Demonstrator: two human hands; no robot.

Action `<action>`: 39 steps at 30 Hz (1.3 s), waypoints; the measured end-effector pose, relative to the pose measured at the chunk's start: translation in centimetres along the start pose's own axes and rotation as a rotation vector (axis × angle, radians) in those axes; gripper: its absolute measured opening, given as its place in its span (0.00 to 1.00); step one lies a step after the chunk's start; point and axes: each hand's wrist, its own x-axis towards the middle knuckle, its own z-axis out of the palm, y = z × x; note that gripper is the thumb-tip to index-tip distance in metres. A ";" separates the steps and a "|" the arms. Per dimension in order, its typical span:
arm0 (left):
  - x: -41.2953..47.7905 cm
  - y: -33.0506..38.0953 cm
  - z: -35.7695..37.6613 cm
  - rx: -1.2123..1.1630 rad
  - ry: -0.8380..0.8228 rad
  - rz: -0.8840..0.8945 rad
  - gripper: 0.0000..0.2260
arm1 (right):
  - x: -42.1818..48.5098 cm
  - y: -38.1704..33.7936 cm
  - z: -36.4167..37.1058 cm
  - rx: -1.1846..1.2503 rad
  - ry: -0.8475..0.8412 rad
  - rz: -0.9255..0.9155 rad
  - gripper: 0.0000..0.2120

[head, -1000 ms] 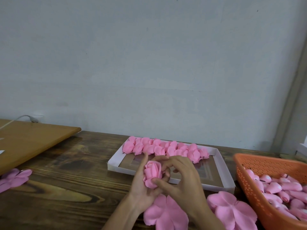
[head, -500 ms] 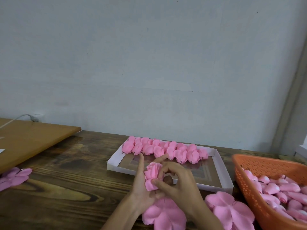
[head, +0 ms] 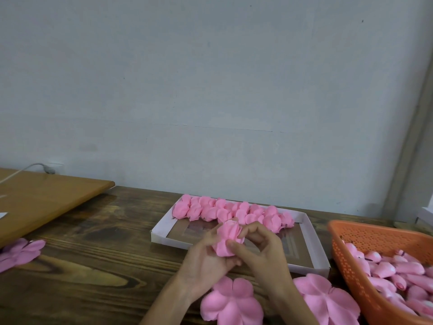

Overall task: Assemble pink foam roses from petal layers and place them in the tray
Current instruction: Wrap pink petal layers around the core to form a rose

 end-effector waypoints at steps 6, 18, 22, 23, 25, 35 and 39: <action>-0.4 0.1 -1.2 0.100 -0.118 0.026 0.34 | 0.1 -0.7 -0.5 0.132 0.039 0.040 0.12; 0.6 -0.2 -2.3 0.204 0.187 0.134 0.28 | 0.3 -0.5 -1.1 0.279 0.103 0.117 0.12; 0.7 -0.1 -2.6 0.212 0.175 0.192 0.23 | 0.5 -0.3 -1.4 0.347 0.126 0.148 0.14; 0.7 -0.1 -2.6 0.209 0.182 0.207 0.20 | 0.5 -0.3 -1.4 0.371 0.121 0.157 0.14; 0.8 0.1 -2.6 0.187 0.194 0.238 0.15 | 0.5 -0.2 -1.3 0.404 0.109 0.175 0.15; 1.1 -0.1 -1.8 0.161 0.227 0.350 0.09 | 0.2 -0.5 -0.6 0.442 0.011 0.205 0.10; 1.2 -0.3 -1.9 0.205 0.213 0.348 0.13 | 0.1 -0.6 -0.4 0.454 0.002 0.225 0.12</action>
